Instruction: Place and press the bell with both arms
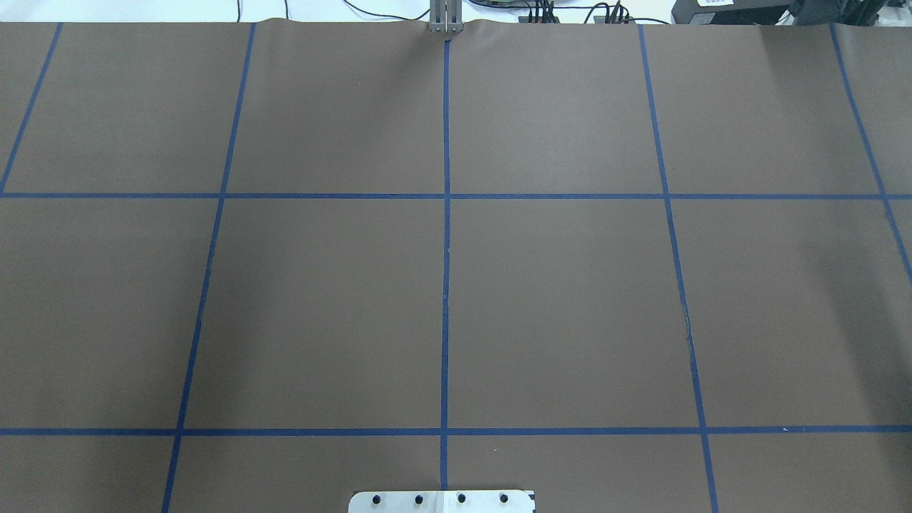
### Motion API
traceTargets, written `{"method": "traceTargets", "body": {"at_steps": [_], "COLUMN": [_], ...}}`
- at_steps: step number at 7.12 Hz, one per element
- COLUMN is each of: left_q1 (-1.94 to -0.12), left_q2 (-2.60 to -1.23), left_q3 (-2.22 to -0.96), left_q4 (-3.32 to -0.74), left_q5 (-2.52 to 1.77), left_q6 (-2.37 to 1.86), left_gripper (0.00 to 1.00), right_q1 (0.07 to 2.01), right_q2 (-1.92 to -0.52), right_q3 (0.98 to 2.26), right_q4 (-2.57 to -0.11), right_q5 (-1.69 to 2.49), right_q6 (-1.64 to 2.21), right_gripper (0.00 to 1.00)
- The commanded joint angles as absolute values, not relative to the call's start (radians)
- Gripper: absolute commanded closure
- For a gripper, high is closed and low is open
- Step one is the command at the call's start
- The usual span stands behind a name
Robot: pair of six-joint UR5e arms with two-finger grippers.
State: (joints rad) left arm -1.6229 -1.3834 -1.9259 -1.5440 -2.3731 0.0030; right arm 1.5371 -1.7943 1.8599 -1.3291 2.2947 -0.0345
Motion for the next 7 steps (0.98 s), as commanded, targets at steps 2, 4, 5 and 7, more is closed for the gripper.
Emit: {"method": "traceTargets", "body": {"at_steps": [2, 4, 5, 7], "left_q1": [-1.623, -1.623, -1.623, -1.621], "left_q2": [-1.373, -1.368, -1.370, -1.376], "left_q3": [-1.918, -1.921, -1.924, -1.889], "left_q4": [-1.551, -1.552, -1.552, -1.549], "left_q5": [-2.372, -2.372, -2.372, -2.372], "left_q6": [0.011, 0.015, 0.015, 0.011], "left_gripper": [0.00, 0.00, 0.00, 0.00], "right_q1": [1.537, 1.537, 1.537, 1.537], "right_q2": [-1.795, -1.798, -1.799, -1.833], "right_q3": [1.858, 1.856, 1.858, 1.865], "right_q4": [-1.322, -1.324, -1.319, -1.319], "right_q5": [2.312, 2.312, 2.312, 2.312], "right_q6": [-0.034, -0.034, -0.035, -0.034], "right_gripper": [0.00, 0.00, 0.00, 0.00]}}
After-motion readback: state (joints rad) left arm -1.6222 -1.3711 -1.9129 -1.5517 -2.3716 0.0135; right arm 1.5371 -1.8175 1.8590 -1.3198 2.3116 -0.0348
